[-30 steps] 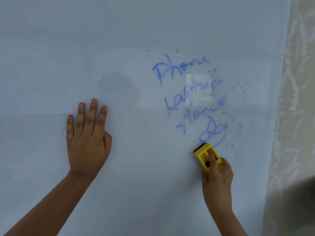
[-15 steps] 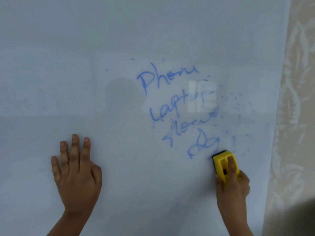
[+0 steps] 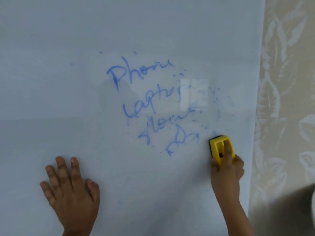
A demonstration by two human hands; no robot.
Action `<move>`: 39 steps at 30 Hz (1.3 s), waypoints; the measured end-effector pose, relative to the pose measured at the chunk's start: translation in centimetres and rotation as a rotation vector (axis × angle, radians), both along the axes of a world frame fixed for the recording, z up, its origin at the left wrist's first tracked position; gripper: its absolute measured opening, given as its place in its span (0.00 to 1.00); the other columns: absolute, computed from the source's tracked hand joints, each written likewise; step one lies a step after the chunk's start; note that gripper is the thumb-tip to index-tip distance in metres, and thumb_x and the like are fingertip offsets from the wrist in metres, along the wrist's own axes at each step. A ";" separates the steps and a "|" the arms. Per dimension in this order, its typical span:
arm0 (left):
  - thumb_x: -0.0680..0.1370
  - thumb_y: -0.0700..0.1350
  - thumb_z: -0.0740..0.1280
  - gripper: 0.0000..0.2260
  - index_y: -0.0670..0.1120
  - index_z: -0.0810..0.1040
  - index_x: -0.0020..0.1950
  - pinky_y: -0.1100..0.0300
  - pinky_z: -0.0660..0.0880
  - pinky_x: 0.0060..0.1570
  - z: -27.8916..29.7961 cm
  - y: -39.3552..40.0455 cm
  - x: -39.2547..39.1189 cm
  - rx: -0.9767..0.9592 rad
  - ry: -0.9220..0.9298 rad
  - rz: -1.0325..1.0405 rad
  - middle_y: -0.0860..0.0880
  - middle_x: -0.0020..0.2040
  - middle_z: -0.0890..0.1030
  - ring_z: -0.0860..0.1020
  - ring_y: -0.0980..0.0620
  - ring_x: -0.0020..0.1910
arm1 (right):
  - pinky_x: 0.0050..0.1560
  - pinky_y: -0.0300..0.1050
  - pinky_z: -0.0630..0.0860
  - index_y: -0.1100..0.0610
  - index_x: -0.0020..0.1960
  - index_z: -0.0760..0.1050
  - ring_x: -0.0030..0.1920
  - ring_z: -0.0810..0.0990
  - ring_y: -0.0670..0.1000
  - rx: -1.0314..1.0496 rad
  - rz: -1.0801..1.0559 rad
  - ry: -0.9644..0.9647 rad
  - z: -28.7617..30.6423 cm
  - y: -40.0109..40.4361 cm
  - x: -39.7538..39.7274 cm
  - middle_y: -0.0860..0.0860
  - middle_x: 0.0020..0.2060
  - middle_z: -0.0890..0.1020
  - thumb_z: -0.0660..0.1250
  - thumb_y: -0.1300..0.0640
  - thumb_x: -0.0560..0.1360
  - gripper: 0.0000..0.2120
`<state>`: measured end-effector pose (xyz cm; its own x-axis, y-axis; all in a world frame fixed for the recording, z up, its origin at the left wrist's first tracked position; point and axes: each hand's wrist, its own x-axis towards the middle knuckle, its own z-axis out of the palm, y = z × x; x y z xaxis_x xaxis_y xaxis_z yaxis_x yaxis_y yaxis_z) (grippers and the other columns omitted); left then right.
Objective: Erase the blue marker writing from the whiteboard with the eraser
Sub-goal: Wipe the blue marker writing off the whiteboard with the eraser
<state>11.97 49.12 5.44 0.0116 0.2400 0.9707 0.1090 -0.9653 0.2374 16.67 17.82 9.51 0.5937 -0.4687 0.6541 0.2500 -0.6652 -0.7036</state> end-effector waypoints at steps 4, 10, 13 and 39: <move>0.77 0.44 0.52 0.24 0.35 0.64 0.71 0.34 0.56 0.66 0.0 -0.2 0.0 -0.011 0.002 -0.015 0.31 0.71 0.63 0.59 0.32 0.70 | 0.61 0.65 0.66 0.50 0.73 0.57 0.58 0.68 0.68 -0.103 0.009 -0.087 2.9 0.9 0.1 0.66 0.64 0.65 0.65 0.64 0.74 0.32; 0.77 0.44 0.52 0.24 0.34 0.64 0.71 0.33 0.57 0.64 -0.1 -0.4 -0.1 -0.010 0.016 -0.019 0.30 0.71 0.63 0.60 0.31 0.70 | 0.58 0.64 0.67 0.54 0.71 0.62 0.54 0.70 0.70 -0.204 0.050 -0.060 -1.7 0.1 -0.6 0.68 0.60 0.69 0.68 0.68 0.70 0.33; 0.77 0.45 0.52 0.25 0.35 0.62 0.72 0.33 0.56 0.65 -0.1 -0.5 0.0 -0.017 0.031 -0.017 0.31 0.71 0.62 0.57 0.32 0.71 | 0.59 0.63 0.67 0.52 0.74 0.56 0.56 0.69 0.70 -0.028 0.010 0.012 0.4 -2.9 1.0 0.69 0.62 0.66 0.65 0.64 0.75 0.31; 0.78 0.46 0.52 0.25 0.42 0.62 0.75 0.38 0.52 0.70 -2.1 0.9 1.4 0.301 0.009 0.116 0.43 0.76 0.58 0.59 0.39 0.74 | 0.57 0.63 0.68 0.50 0.73 0.57 0.56 0.68 0.68 -0.217 0.013 -0.055 2.1 -3.4 1.1 0.66 0.63 0.66 0.66 0.63 0.74 0.32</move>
<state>13.36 50.02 3.38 0.0102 -0.0574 0.9983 0.2231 -0.9730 -0.0582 17.73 14.43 11.57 0.5595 -0.3061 0.7702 0.2934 -0.7960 -0.5295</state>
